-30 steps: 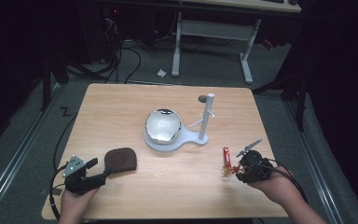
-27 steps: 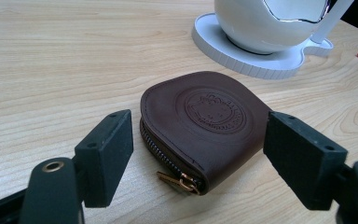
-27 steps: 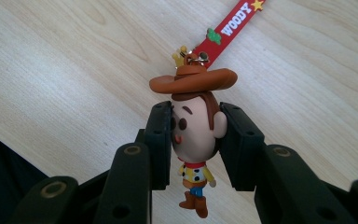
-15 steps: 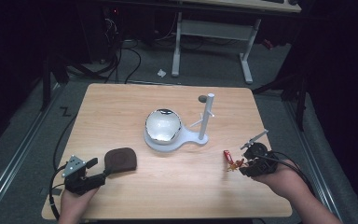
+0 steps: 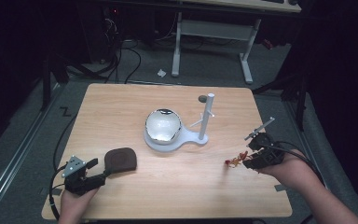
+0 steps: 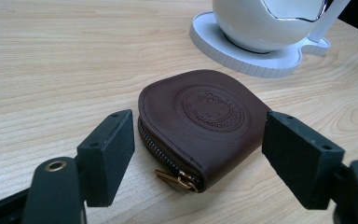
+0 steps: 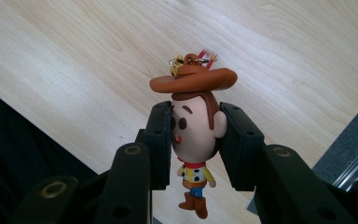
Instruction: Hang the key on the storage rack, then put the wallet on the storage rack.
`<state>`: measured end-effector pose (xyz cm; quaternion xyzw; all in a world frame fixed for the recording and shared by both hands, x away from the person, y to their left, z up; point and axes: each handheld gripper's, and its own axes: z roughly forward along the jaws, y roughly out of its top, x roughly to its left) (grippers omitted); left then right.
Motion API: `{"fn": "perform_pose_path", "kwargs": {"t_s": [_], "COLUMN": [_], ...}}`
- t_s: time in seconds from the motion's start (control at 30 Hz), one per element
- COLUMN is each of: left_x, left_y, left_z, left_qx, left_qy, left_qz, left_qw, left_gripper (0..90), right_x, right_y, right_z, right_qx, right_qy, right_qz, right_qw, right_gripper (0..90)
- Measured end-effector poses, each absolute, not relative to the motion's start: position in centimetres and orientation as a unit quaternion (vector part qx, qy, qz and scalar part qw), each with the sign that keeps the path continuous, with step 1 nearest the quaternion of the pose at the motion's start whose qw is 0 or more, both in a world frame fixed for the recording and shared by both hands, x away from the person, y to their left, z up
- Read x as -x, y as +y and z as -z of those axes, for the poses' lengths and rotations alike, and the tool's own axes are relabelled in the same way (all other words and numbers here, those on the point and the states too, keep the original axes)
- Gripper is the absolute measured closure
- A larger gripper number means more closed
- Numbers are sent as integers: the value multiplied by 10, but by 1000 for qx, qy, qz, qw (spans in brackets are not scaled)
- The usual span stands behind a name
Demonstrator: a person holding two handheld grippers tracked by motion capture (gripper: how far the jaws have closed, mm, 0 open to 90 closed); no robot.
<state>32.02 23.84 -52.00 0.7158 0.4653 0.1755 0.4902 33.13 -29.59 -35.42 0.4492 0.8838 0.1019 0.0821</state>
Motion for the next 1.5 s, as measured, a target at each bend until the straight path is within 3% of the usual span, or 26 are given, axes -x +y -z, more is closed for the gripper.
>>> {"fn": "perform_pose_path", "kwargs": {"t_s": [0.4, 1.5], "left_x": [-321, -317], "left_y": [239, 247], "left_z": [520, 521], "left_qx": [-715, -710], "left_qy": [467, 471], "left_qz": [-176, -173], "left_qw": [490, 494], "left_gripper": [255, 257], "right_x": [-341, -381], "right_y": [-285, -253], "right_z": [316, 290], "right_qx": [-444, -414], "right_qy": [883, 893], "right_qz": [-113, -125], "right_qw": [101, 121], "right_gripper": [666, 666]}}
